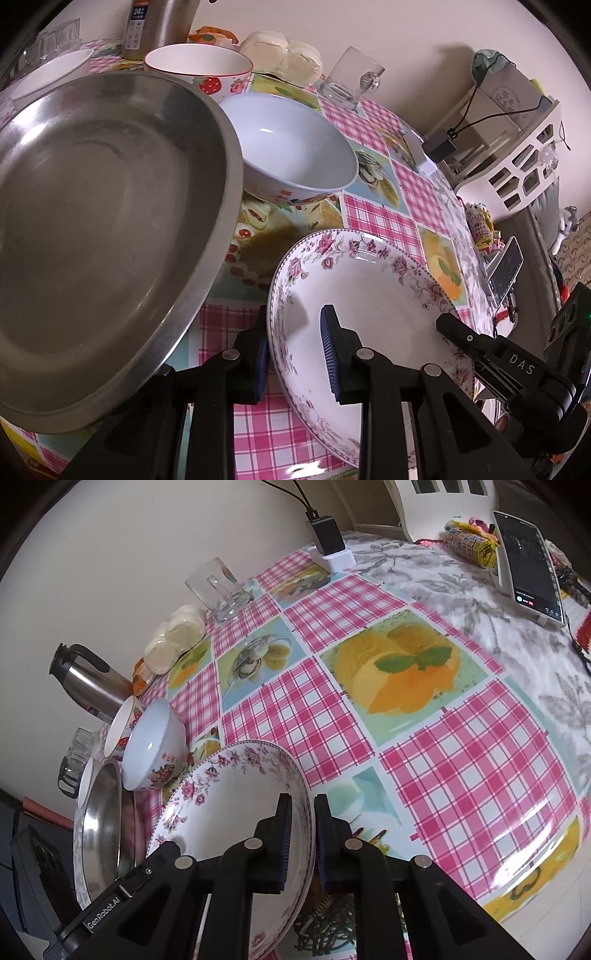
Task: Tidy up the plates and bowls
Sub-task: 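Close the left tool on the floral plate rim beside the right tool, then lift the floral plate with both tools and carry it over the steel basin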
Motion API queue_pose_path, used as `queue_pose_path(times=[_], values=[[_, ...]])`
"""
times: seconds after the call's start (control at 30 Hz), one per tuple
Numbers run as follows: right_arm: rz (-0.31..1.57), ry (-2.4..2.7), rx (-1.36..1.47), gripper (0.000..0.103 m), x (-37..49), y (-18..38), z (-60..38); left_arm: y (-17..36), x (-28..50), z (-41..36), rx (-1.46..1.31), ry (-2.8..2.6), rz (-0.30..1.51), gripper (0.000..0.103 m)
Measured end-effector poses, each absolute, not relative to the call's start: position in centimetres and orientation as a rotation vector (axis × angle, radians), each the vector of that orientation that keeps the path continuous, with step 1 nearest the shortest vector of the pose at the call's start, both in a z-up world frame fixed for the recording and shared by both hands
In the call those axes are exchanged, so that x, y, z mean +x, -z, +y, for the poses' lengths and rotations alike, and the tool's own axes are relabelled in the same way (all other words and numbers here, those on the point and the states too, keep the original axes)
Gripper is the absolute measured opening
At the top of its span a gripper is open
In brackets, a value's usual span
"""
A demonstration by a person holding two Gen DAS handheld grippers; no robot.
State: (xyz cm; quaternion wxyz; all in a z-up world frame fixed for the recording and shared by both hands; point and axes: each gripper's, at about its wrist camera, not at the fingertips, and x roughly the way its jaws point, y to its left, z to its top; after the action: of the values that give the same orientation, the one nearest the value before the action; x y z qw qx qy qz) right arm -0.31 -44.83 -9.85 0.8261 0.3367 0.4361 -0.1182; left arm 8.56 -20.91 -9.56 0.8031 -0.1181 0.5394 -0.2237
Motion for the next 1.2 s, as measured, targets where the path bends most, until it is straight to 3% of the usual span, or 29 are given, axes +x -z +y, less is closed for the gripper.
queue_pose_path(times=[0.83, 1.2], values=[[0.931, 0.26, 0.739, 0.013, -1.3, 10.1, -46.0, 9.2, 8.5, -21.9, -0.22, 0.53, 1.149, 0.027], [0.85, 0.261, 0.714, 0.013, -2.0, 7.1, -45.7, 6.7, 8.3, -21.4, -0.234, 0.569, 1.085, 0.027]])
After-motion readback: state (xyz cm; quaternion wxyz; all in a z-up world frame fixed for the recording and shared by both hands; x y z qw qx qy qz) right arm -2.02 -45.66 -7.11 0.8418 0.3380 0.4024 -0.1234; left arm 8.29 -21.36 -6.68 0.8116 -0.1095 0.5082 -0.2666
